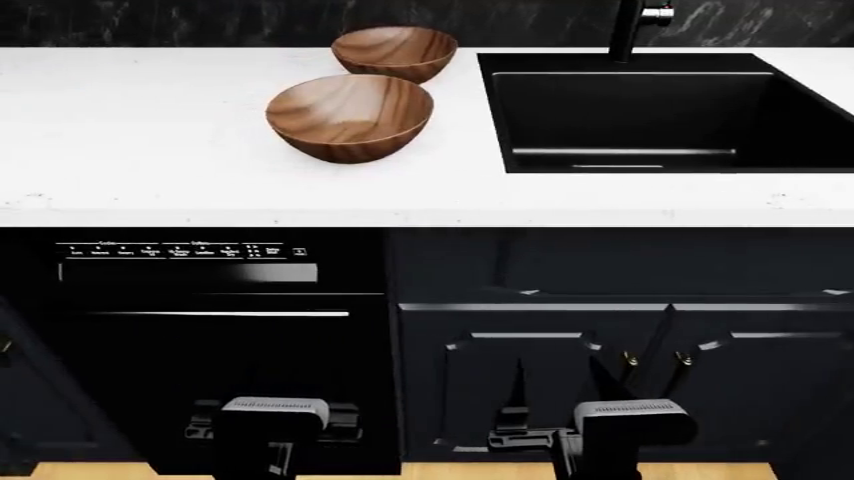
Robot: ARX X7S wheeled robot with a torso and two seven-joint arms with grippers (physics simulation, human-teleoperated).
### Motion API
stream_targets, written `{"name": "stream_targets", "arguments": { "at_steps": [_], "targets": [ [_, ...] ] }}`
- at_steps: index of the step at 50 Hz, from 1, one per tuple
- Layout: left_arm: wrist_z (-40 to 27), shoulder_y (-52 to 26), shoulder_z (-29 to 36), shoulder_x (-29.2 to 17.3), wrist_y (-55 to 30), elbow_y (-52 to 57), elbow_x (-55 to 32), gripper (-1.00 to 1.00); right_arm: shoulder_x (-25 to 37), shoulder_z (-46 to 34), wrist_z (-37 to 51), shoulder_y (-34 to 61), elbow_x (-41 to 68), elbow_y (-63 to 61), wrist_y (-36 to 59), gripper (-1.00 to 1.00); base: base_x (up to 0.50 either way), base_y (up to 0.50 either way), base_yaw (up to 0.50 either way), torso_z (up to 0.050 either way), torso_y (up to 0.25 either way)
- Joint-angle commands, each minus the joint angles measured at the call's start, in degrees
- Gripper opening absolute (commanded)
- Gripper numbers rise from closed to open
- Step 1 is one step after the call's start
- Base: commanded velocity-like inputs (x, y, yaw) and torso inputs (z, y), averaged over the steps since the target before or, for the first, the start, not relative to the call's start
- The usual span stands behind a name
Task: Stack the bowls in the sink.
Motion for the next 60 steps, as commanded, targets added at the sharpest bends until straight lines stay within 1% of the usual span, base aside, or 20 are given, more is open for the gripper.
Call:
{"name": "stream_targets", "arguments": {
  "at_steps": [1, 26, 42, 43, 45, 47, 49, 51, 53, 55, 57, 58, 60],
  "targets": [
    [-0.72, -0.03, 0.95, -0.38, -0.22, 0.47, -0.08, 1.0, 0.68, -0.41, 0.52, 0.0, 0.66, -0.39, 0.09, 1.0, 0.0, 0.0, 0.0, 0.0, 0.0],
    [-0.6, 0.45, 2.31, -1.47, 2.93, 0.54, -1.14, 1.0, 1.55, -1.54, 1.6, 0.01, 1.34, -0.27, -0.23, 1.0, 0.0, 0.0, 0.0, 0.048, 0.0],
    [-1.99, 0.5, 2.65, -1.96, 3.63, 0.41, -0.83, 1.0, 1.72, -1.6, 1.84, 0.23, 2.97, 0.49, -1.54, 1.0, 0.0, 0.0, 0.0, 0.05, 0.0],
    [-2.06, 0.68, 2.34, -1.92, 4.32, 0.69, -1.29, 1.0, 1.69, -1.49, 2.58, 0.18, 2.34, 0.24, -1.75, 1.0, 0.0, 0.0, 0.0, 0.0, 0.0],
    [-2.34, 1.65, 0.23, -1.64, 4.76, 3.93, -5.15, 1.0, 1.74, 0.32, 3.55, -0.33, 5.14, -4.25, 0.99, 1.0, 0.0, 0.0, 0.0, 0.0, 0.0],
    [-4.3, 2.37, -0.61, -2.63, 1.09, 10.3, -5.14, 1.0, 2.92, 1.65, 4.47, -0.56, 7.86, -11.01, 6.98, 1.0, 0.0, 0.0, 0.0, 0.0, 0.0],
    [-6.3, 2.13, -2.32, -3.79, -5.37, 17.64, -7.61, 1.0, 4.82, 2.07, 6.88, 1.2, 9.09, -17.88, 18.33, 1.0, 0.0, 0.0, 0.0, 0.0, 0.0],
    [-8.39, 0.02, -3.23, -6.32, -16.41, 26.77, -10.34, 1.0, 6.92, 3.01, 7.73, 3.72, 12.46, -25.48, 28.54, 1.0, 0.0, 0.0, 0.0, 0.0, 0.0],
    [-9.76, -4.8, -4.1, -9.75, -31.08, 34.73, -15.92, 1.0, 9.12, 5.68, 7.44, 7.43, 19.16, -32.79, 38.28, 1.0, 0.0, 0.0, 0.0, 0.0, 0.0],
    [-12.09, -11.14, -7.23, -12.17, -45.53, 40.48, -24.64, 1.0, 12.13, 8.9, 8.13, 13.7, 27.56, -39.61, 50.63, 1.0, 0.0, 0.0, 0.0, 0.0, 0.0],
    [-16.62, -19.86, -12.04, -14.3, -62.71, 44.55, -35.7, 1.0, 16.06, 12.59, 8.28, 22.47, 38.47, -44.34, 64.41, 1.0, 0.0, 0.0, 0.0, 0.0, 0.0],
    [-19.12, -24.81, -15.19, -14.64, -70.7, 45.53, -41.71, 1.0, 17.34, 15.1, 9.31, 27.48, 44.3, -45.37, 71.12, 1.0, 0.0, 0.0, 0.0, 0.0, 0.0],
    [-23.98, -34.08, -20.89, -14.27, -83.42, 45.35, -52.12, 1.0, 17.82, 20.81, 12.95, 36.88, 56.51, -44.47, 83.37, 1.0, 0.0, 0.0, 0.0, 0.0, 0.0]
  ]
}}
